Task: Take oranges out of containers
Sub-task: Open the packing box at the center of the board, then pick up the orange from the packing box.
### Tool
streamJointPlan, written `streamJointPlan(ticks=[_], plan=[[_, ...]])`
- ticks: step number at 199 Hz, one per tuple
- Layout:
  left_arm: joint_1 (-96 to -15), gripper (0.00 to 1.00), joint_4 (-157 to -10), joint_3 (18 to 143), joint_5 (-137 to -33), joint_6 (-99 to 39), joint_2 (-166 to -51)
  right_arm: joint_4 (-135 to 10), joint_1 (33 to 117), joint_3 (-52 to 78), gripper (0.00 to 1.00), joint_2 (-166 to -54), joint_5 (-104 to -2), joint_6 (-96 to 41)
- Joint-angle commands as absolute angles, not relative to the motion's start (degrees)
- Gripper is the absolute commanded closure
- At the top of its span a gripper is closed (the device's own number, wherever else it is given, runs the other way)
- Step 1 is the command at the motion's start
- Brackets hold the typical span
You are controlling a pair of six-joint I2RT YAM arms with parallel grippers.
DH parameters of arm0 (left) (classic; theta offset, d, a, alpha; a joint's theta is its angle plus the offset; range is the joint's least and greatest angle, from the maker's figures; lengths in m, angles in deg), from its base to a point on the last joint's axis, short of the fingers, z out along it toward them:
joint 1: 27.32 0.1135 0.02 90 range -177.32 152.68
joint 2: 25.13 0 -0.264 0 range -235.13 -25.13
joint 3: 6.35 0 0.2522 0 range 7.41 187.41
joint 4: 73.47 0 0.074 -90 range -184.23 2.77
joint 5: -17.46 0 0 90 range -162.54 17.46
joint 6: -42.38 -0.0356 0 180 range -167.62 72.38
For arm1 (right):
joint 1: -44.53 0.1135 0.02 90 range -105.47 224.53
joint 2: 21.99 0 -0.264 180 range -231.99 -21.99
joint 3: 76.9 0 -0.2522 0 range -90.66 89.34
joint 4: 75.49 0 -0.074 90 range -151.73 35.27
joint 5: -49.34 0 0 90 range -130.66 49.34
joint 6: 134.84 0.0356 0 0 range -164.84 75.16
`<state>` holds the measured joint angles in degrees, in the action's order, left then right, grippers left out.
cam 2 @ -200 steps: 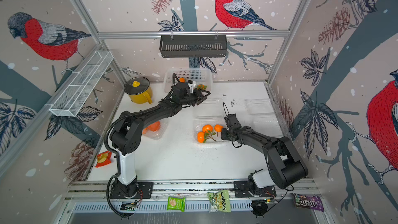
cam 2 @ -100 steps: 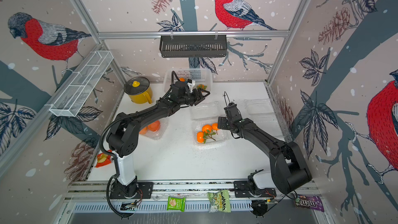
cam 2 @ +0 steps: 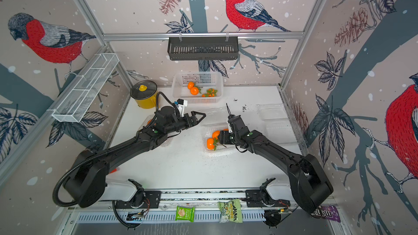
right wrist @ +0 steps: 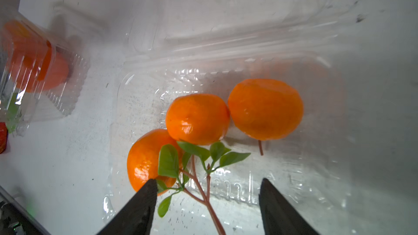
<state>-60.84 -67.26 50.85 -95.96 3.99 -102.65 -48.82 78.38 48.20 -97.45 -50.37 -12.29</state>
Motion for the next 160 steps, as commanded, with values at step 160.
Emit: streamJointPlan(ticks=[160], plan=[[-64.85, 0.03, -48.33, 47.37, -94.78, 16.72, -120.9, -65.97, 76.36, 53.08, 0.62, -104.52, -65.88, -6.27]])
